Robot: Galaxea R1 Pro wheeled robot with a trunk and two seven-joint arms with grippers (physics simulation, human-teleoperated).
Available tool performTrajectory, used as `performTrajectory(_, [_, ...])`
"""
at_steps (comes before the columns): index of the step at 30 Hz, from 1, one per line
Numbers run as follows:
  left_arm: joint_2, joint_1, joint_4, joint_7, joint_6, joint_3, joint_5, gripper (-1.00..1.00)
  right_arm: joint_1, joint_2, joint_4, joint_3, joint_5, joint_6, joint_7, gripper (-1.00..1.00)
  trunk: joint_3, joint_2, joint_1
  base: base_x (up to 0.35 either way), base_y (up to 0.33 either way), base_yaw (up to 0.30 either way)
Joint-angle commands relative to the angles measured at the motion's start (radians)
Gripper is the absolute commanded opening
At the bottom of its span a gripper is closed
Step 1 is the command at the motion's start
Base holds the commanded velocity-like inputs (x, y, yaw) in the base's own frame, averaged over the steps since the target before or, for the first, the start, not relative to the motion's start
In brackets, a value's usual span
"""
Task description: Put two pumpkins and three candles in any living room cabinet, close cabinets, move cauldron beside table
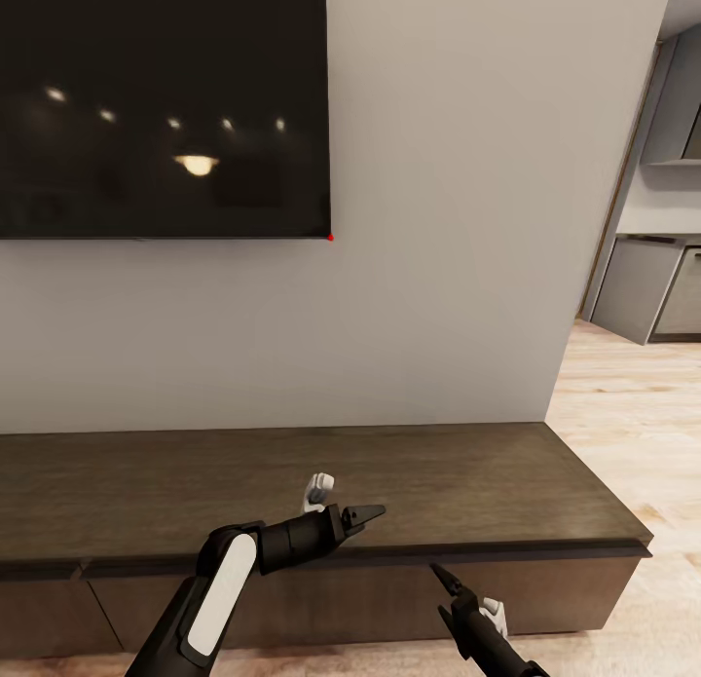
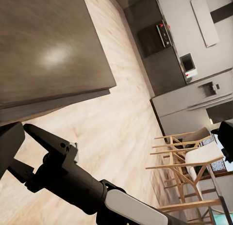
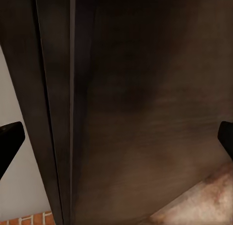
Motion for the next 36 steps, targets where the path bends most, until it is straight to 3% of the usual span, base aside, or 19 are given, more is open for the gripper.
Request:
performTrajectory(1, [0.000, -0.001, 0.000, -0.002, 0.006, 0.001, 0.000, 1.00, 0.000, 0.000, 0.000, -0.001, -0.008, 0.010, 0.001, 1.00, -0.001, 0.000, 0.000, 0.052, 0.000, 0.000])
performTrajectory(8, [0.000, -0.001, 0.001, -0.002, 0.006, 0.001, 0.000, 1.00, 0.000, 0.000, 0.000, -0.001, -0.009, 0.011, -0.004, 1.00, -0.001, 0.000, 0.000, 0.174, 0.000, 0.000])
performTrajectory(23, [0.000, 0.000, 0.001, -0.002, 0.005, 0.001, 0.000, 1.00, 0.000, 0.000, 0.000, -0.002, -0.009, 0.014, -0.005, 1.00, -0.001, 0.000, 0.000, 0.008, 0.000, 0.000])
performTrajectory(24, [0.000, 0.000, 0.001, -0.002, 0.005, 0.001, 0.000, 1.00, 0.000, 0.000, 0.000, -0.002, -0.010, 0.014, -0.006, -1.00, -0.001, 0.000, 0.000, 0.000, 0.000, 0.000])
performTrajectory(36, [0.000, -0.001, 0.001, -0.002, 0.005, 0.001, 0.000, 1.00, 0.000, 0.000, 0.002, -0.003, -0.013, 0.016, -0.008, -1.00, -0.001, 0.000, 0.000, 0.000, 0.000, 0.000])
